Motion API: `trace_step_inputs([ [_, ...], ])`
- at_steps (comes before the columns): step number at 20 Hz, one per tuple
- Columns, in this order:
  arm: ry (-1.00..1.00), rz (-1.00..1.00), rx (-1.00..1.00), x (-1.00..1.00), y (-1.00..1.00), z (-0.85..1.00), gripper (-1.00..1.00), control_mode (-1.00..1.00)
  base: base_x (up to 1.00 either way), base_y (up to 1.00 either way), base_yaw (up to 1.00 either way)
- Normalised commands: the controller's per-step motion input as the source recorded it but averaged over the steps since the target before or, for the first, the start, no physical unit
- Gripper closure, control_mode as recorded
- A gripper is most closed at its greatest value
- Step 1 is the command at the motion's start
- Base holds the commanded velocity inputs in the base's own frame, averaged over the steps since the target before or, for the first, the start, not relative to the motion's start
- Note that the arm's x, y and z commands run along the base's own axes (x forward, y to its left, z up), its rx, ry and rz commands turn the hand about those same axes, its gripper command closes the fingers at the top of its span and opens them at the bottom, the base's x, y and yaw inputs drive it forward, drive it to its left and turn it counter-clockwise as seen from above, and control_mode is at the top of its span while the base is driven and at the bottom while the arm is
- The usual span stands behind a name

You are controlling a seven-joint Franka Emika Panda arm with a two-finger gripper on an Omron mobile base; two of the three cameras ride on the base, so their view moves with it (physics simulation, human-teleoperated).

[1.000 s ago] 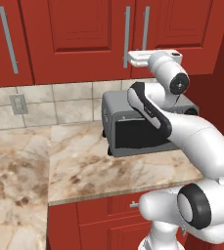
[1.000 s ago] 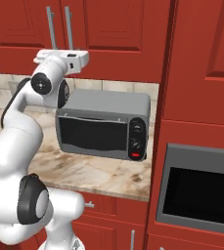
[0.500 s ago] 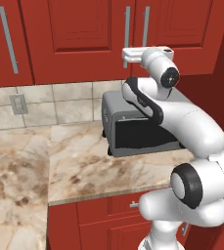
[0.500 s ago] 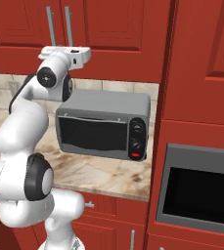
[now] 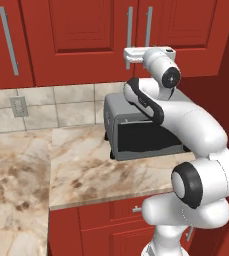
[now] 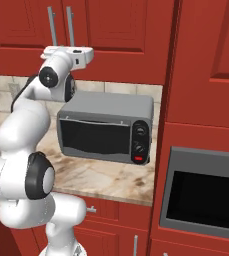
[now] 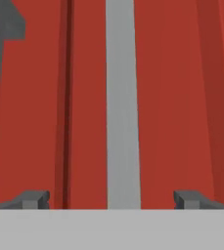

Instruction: Open the cabinet, retrieve the rolling pin, and place it next to the meat on the cutting board to prepare for tenderizing.

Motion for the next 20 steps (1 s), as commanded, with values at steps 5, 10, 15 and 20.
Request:
trace_step_inputs([
  [5, 0.08, 0.00, 0.00, 0.51, 0.16, 0.00, 1.00, -1.00, 0.00, 0.00, 0.00],
  [10, 0.03, 0.00, -0.01, 0.04, 0.04, 0.00, 1.00, -1.00, 0.00, 0.00, 0.00],
  [15, 0.00, 0.01, 0.00, -0.02, 0.00, -0.04, 1.00, -1.00, 0.00, 0.00, 0.00],
  [20, 0.00, 0.01, 0.00, -0.31, -0.10, -0.02, 1.00, -1.00, 0.00, 0.00, 0.00],
])
